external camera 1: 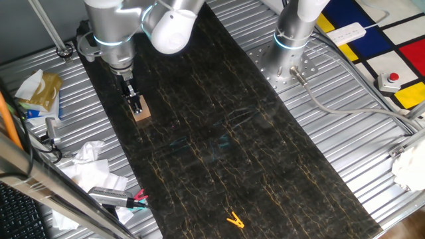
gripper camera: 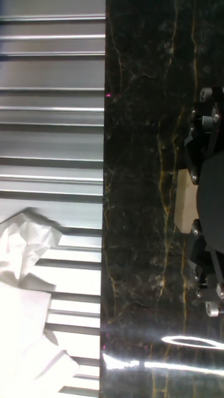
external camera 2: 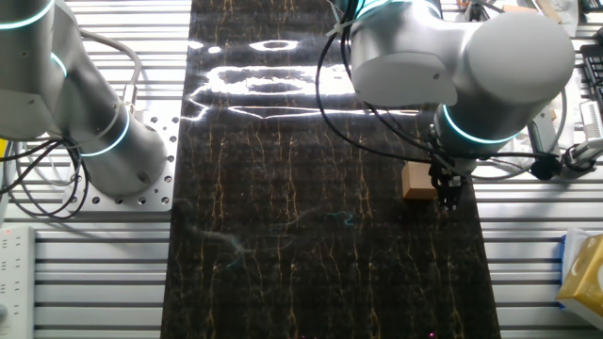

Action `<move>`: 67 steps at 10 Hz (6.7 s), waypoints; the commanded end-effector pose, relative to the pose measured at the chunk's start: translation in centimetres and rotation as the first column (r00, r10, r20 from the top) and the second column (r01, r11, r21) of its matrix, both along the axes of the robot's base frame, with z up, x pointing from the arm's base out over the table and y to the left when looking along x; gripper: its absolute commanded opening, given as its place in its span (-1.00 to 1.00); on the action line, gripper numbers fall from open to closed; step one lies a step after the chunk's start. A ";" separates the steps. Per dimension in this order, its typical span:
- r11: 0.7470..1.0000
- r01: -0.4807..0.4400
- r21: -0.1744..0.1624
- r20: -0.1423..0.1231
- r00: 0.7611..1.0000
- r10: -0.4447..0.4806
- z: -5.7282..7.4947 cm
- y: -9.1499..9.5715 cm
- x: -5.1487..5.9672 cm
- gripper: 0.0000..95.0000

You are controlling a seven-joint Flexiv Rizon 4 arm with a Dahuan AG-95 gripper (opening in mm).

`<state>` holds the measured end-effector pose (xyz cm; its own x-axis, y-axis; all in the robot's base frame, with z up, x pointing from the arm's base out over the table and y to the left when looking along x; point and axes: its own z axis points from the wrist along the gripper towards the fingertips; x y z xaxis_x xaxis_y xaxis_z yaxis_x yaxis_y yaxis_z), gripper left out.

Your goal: Use the gripper to push the small block from left to right

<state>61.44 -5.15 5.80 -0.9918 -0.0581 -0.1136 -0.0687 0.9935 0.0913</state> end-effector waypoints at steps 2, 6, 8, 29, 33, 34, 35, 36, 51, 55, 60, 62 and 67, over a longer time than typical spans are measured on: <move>1.000 0.003 -0.007 -0.007 1.000 -0.003 0.0 0.1 0.0 1.00; 1.000 0.009 -0.011 -0.009 1.000 -0.009 -0.3 0.6 0.2 1.00; 1.000 0.012 -0.014 -0.010 1.000 -0.012 -0.6 0.9 0.2 1.00; 0.998 0.055 -0.013 -0.010 0.998 -0.056 -2.3 3.1 -0.2 0.60; 0.998 0.055 -0.010 -0.008 0.998 -0.055 -2.3 3.0 -0.6 0.60; 0.998 0.059 -0.008 -0.008 0.998 -0.059 -2.2 3.0 -0.6 0.60; 0.998 0.060 -0.008 -0.008 0.998 -0.060 -2.2 3.0 -0.6 0.60; 0.998 0.063 -0.009 -0.009 0.998 -0.064 -2.1 3.0 -0.6 1.00; 0.992 0.115 0.043 -0.016 0.993 -0.114 -2.3 3.6 -0.6 1.00; 0.990 0.135 0.050 -0.020 0.991 -0.134 -2.5 4.1 -0.6 1.00; 0.987 0.149 0.055 -0.024 0.989 -0.148 -2.5 4.3 -0.6 1.00; 0.986 0.159 0.056 -0.025 0.987 -0.157 -2.6 4.7 -0.6 1.00; 0.985 0.166 0.055 -0.024 0.986 -0.165 -2.8 5.4 -0.5 1.00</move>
<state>60.97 0.47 3.04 -0.9890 0.1149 -0.0930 0.1003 0.9838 0.1489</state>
